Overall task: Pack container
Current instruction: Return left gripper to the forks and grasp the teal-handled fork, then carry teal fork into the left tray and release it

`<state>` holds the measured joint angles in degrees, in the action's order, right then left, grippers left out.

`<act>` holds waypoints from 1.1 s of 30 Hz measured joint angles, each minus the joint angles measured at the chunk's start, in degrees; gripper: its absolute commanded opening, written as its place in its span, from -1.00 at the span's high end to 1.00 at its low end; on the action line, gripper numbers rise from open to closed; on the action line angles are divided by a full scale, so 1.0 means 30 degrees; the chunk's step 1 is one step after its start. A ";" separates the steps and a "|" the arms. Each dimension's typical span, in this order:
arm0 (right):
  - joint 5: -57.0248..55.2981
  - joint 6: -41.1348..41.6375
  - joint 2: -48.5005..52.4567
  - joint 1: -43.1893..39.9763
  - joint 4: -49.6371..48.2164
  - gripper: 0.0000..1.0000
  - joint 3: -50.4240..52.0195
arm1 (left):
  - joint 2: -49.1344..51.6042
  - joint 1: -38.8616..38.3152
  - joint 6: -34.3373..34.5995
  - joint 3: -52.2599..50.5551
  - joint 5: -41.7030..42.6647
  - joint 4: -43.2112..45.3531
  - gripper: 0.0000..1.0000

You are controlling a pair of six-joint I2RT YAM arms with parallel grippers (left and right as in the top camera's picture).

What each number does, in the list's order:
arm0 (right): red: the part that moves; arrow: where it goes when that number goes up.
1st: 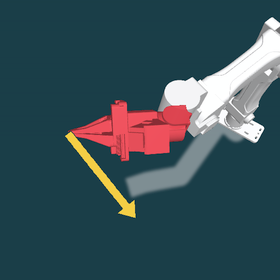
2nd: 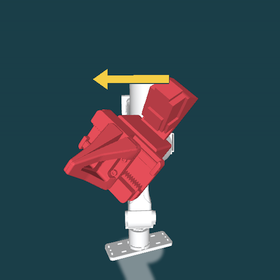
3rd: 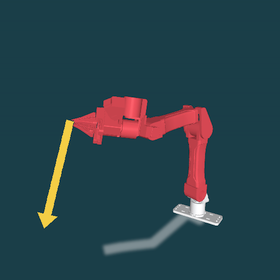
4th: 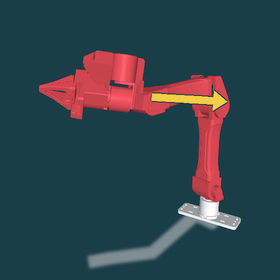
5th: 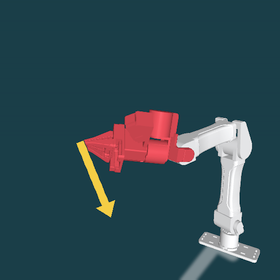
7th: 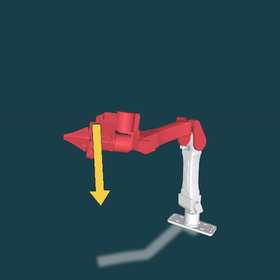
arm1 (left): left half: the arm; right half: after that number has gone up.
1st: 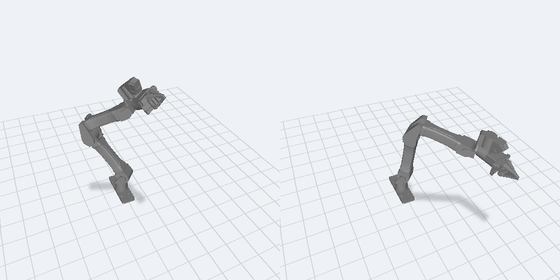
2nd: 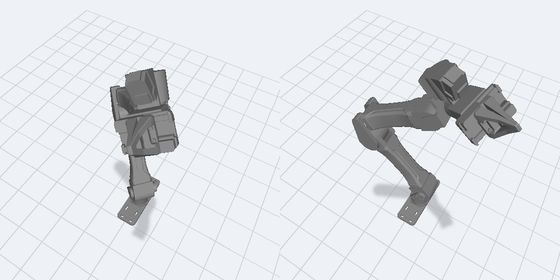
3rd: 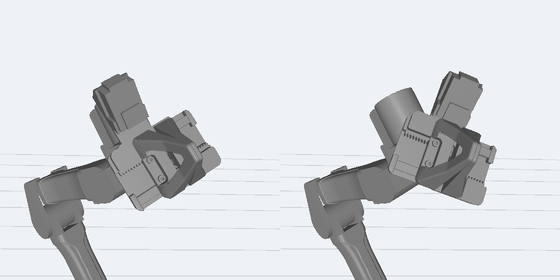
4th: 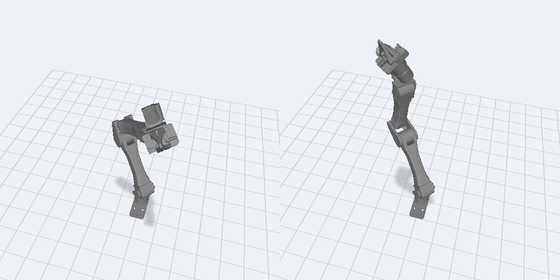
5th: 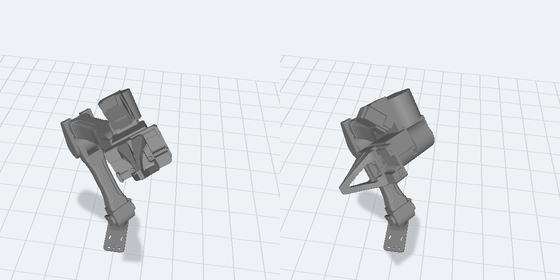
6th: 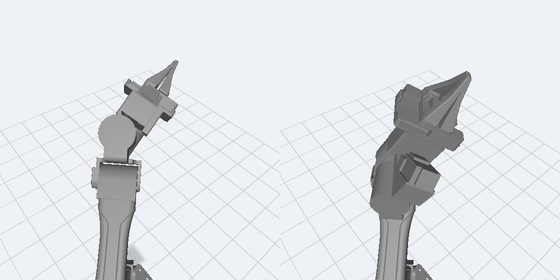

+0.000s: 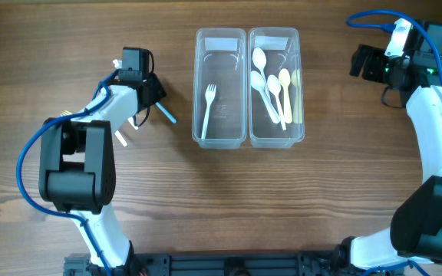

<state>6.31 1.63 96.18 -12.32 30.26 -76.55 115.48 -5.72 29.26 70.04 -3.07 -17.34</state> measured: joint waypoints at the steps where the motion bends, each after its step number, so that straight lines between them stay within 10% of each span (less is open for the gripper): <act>1: 0.0000 0.0000 0.0000 0.0000 0.0000 -0.99 0.0000 | -0.0051 0.0000 0.0000 0.0000 0.0000 -0.0146 0.92; 19: 0.0000 0.0000 0.0000 0.0000 -0.0007 -1.00 0.0000 | -1.1213 -0.4903 -0.2310 -0.0182 0.0073 -0.0131 0.82; 33: 0.0000 0.0000 0.0000 0.0000 -0.0007 -0.99 0.0000 | -0.7286 -0.6951 -0.4539 -0.0182 -0.0146 0.1392 0.78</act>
<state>6.31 1.63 96.18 -12.32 30.24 -76.55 93.62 -26.57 15.64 69.49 -3.51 -13.17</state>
